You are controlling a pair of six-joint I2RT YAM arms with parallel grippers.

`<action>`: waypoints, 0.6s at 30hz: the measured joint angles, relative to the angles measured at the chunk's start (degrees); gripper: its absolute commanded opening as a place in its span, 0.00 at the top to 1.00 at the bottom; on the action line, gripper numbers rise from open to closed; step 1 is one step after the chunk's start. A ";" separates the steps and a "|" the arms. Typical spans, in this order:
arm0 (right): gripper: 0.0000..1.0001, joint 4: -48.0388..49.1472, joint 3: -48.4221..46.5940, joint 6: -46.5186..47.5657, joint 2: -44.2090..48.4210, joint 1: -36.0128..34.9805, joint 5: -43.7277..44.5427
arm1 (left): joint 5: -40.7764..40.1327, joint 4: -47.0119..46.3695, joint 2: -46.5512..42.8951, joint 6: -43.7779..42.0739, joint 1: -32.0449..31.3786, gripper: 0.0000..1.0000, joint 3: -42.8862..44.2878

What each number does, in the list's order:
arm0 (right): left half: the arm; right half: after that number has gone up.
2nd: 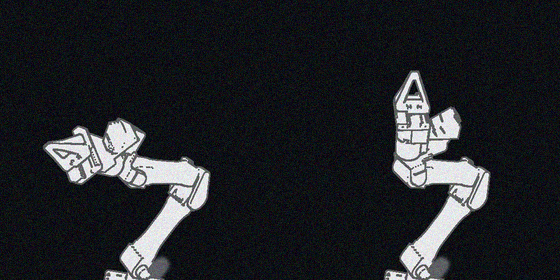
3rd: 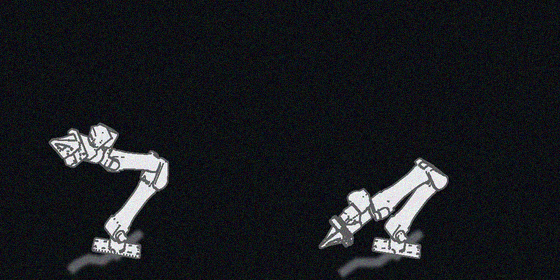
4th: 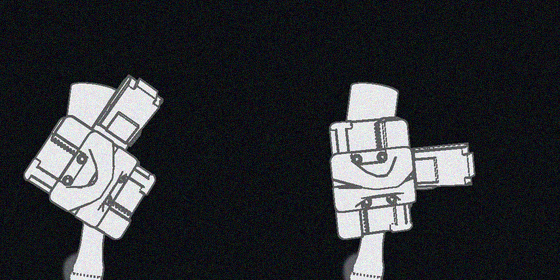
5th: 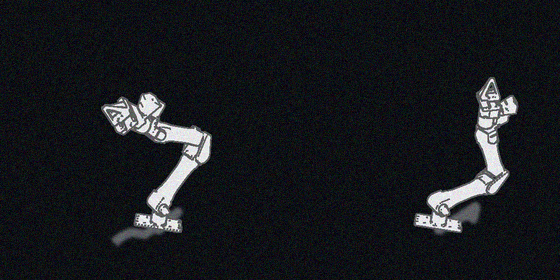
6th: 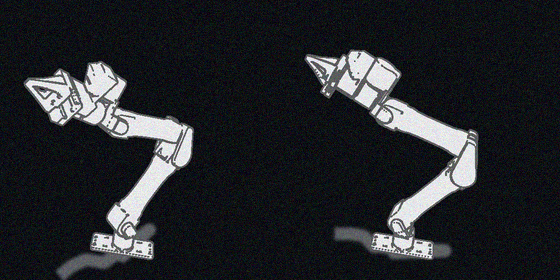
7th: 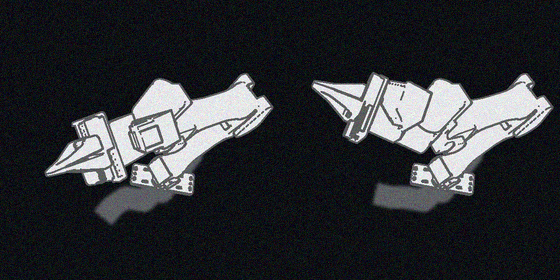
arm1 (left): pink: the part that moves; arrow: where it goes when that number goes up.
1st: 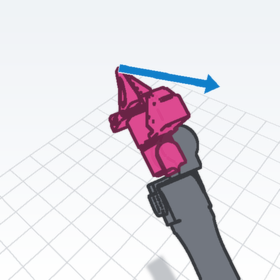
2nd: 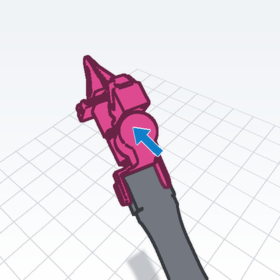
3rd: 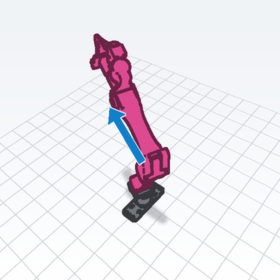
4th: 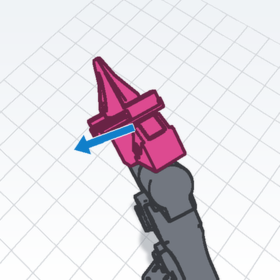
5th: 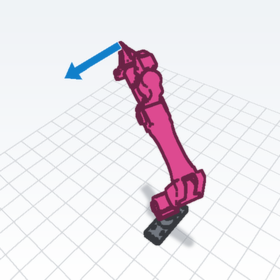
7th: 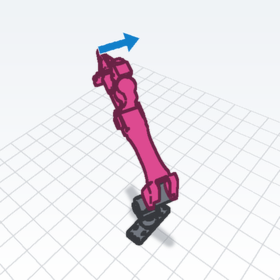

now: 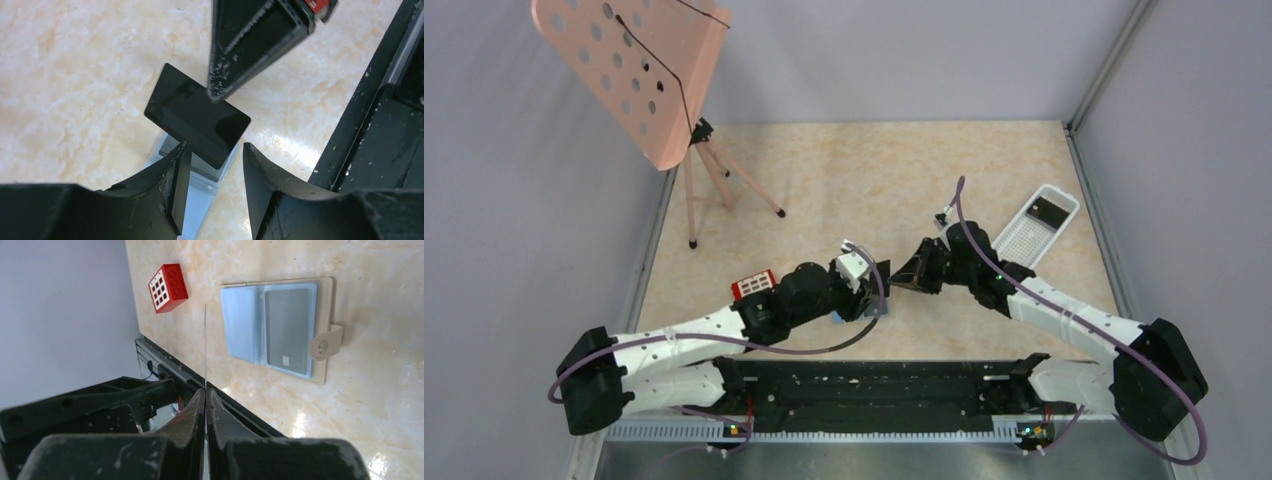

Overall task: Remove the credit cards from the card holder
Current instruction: Remove the credit card from the card holder.

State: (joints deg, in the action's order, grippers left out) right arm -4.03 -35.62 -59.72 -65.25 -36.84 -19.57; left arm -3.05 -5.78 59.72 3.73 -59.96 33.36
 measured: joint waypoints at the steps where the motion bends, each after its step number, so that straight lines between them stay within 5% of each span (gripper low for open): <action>1: 1.00 0.04 0.00 -0.55 0.33 0.02 -0.15 | -0.76 -1.05 0.00 -2.38 -0.81 0.50 -0.66; 8: 1.00 0.87 0.04 -2.54 3.56 0.02 -0.48 | -7.61 -7.98 0.92 -18.16 -9.03 0.49 -4.81; 18: 1.00 2.78 1.57 -3.65 4.48 0.02 -1.25 | -22.21 -14.80 7.23 -28.02 -12.66 0.50 -4.79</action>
State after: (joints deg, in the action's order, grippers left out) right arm -1.26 -34.04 -63.37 -60.77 -36.82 -20.82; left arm -25.26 -20.58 66.96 -24.29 -72.62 28.58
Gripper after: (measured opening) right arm 0.004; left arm 0.513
